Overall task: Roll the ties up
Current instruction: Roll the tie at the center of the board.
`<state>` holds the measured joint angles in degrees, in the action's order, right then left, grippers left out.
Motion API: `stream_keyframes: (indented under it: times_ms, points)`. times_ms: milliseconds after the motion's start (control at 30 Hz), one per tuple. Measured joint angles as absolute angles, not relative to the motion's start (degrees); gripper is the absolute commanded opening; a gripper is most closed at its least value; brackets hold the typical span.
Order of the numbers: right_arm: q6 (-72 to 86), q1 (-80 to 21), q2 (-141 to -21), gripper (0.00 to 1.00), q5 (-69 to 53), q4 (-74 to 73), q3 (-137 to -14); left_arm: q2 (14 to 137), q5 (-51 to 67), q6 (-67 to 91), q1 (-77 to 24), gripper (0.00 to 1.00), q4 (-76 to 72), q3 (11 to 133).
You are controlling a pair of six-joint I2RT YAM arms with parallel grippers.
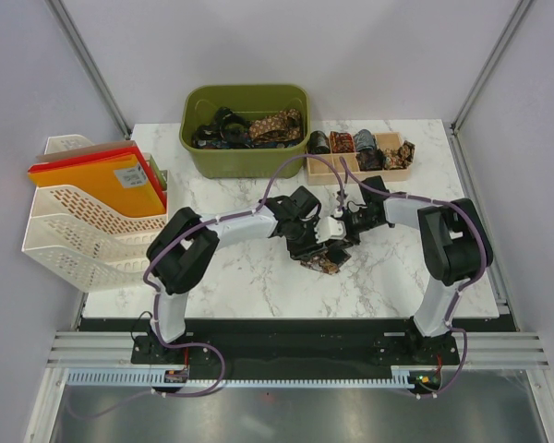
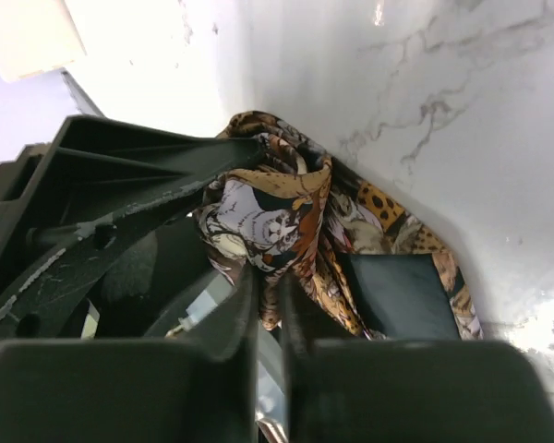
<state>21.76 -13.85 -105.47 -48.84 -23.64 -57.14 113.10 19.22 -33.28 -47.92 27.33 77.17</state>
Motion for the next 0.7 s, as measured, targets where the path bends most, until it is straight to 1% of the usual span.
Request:
stream_keyframes:
  times_ms: [67,100,167,200,267,333,400,500,700]
  points:
    - [22.1,-13.8,-106.5,0.00,-49.8,-23.2,-57.4,113.1,18.5,-32.2,-48.0,0.42,27.4,77.2]
    - [22.2,-13.6,-106.9,0.00,-50.3,-23.1,-57.4,113.1,18.3,-31.6,-48.0,0.49,27.4,77.2]
    - [22.2,-13.4,-107.4,0.00,-50.9,-22.9,-57.4,113.0,18.2,-30.8,-48.0,0.56,27.2,77.2]
    - [22.2,-13.3,-107.6,0.00,-51.1,-22.9,-57.4,112.7,18.2,-30.5,-48.0,0.62,26.8,76.8]
    - [22.0,-12.9,-108.2,0.00,-51.5,-22.8,-57.4,111.9,18.5,-30.1,-47.9,0.67,25.2,75.4]
    - [21.2,-12.4,-109.4,0.00,-51.7,-23.2,-57.5,110.6,19.6,-29.8,-47.6,0.78,23.6,73.6]
    - [20.5,-11.9,-110.6,0.00,-51.9,-23.7,-57.6,108.7,20.7,-29.8,-47.5,0.85,22.8,71.9]
    - [19.5,-10.8,-112.4,0.00,-51.9,-24.7,-57.7,106.1,22.7,-29.6,-47.3,0.92,21.5,70.3]
    - [18.4,-10.2,-114.0,0.00,-52.5,-26.2,-58.5,105.0,24.2,-29.6,-47.4,1.00,19.4,69.9]
